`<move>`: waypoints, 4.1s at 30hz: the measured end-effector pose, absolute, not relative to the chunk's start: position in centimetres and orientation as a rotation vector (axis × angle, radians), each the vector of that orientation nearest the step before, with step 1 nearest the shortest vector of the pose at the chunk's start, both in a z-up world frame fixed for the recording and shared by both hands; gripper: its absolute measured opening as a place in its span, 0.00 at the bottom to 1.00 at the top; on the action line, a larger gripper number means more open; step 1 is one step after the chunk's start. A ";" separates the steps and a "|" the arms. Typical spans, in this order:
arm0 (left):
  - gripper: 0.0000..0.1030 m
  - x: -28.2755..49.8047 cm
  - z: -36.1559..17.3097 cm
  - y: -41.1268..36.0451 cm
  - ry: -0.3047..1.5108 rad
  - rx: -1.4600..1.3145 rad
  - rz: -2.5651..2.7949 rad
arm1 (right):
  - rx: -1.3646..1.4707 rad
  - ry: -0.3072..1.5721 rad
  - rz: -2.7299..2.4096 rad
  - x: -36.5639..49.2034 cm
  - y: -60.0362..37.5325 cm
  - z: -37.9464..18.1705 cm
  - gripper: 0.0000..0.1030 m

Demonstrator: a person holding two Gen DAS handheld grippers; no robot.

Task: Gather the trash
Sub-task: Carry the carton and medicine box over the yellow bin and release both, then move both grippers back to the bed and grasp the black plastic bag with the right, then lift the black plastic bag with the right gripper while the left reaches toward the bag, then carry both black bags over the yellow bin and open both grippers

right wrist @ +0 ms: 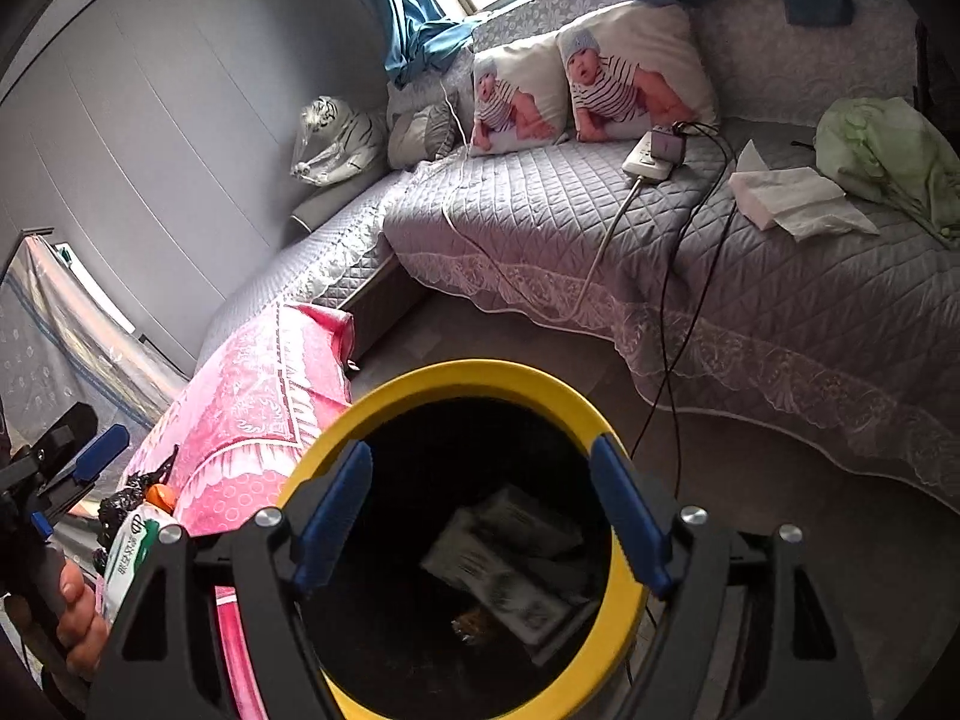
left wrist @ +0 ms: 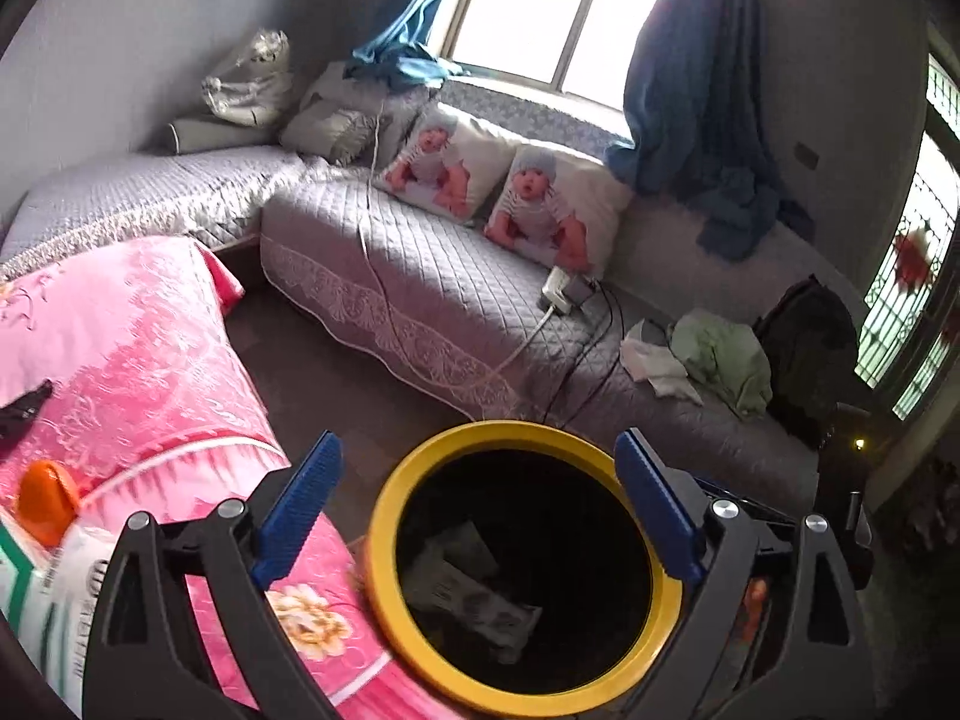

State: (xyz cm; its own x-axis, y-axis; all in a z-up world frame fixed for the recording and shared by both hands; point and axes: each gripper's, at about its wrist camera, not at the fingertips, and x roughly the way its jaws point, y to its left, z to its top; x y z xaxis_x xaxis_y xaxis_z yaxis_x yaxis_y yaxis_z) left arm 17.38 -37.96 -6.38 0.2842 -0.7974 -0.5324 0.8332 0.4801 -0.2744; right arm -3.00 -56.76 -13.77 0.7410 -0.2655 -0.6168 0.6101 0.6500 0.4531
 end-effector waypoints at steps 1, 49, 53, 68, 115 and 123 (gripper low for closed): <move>0.85 17.7 -6.1 -37.3 0.664 0.057 -1.086 | 0.697 0.539 -0.522 -3.0 -56.6 -13.7 0.70; 0.89 26.8 -8.9 5.8 0.554 -0.057 -0.294 | -0.015 1.146 0.171 41.6 -16.7 -10.2 0.61; 0.90 26.9 -9.5 6.1 0.564 -0.059 -0.300 | -0.023 1.186 0.175 41.7 -16.4 -11.7 0.38; 0.90 27.1 -9.6 3.9 0.605 -0.038 -0.392 | 0.161 0.918 0.268 37.7 -21.5 -3.5 0.22; 0.06 33.2 -8.1 1.0 0.644 -0.172 -0.755 | 0.375 0.776 0.318 23.0 -29.4 -1.8 0.22; 0.06 30.4 -5.1 4.4 0.553 -0.219 -0.717 | 0.376 0.724 0.293 21.3 -29.9 -0.4 0.22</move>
